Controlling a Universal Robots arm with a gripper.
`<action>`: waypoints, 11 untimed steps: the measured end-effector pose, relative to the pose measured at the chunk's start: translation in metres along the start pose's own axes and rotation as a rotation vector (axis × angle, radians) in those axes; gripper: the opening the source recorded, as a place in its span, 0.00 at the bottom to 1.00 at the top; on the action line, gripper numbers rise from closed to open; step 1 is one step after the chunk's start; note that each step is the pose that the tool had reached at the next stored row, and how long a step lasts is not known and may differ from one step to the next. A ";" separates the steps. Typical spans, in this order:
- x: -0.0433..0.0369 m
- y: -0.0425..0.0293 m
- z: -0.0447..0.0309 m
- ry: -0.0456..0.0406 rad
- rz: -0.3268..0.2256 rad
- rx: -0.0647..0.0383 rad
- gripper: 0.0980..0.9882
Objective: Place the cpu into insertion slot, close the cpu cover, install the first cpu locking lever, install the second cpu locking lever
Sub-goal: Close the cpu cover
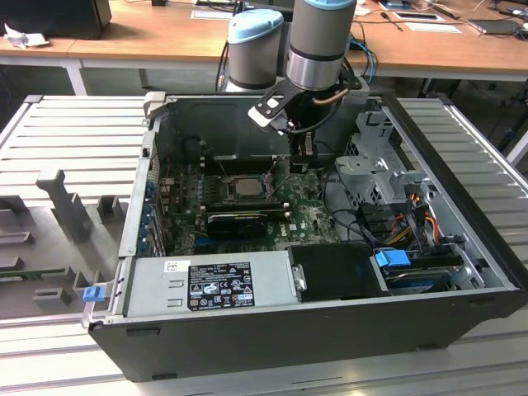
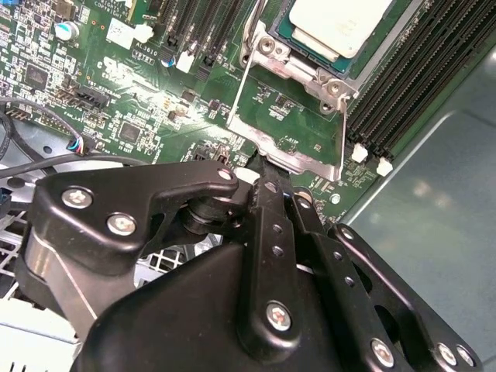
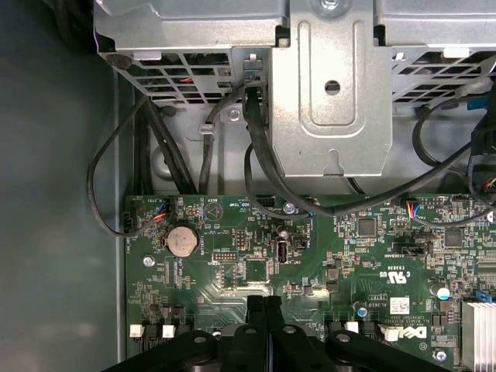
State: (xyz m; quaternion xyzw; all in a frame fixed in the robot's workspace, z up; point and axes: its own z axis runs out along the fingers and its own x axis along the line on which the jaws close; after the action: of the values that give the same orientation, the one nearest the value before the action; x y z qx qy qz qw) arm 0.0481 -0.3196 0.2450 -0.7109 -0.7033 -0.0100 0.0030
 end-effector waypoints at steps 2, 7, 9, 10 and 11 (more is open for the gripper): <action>0.0000 -0.0001 0.0000 0.0000 0.000 0.000 0.01; 0.0000 -0.0032 -0.0001 -0.0001 0.000 0.000 0.01; 0.0000 -0.0033 0.0000 0.0000 0.000 0.000 0.01; 0.0000 -0.0034 0.0000 0.0000 0.000 0.000 0.01; 0.0000 -0.0035 0.0000 0.0000 0.000 0.000 0.01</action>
State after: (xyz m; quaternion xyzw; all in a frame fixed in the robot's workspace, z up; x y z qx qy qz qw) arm 0.0446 -0.3196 0.2450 -0.7109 -0.7033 -0.0100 0.0030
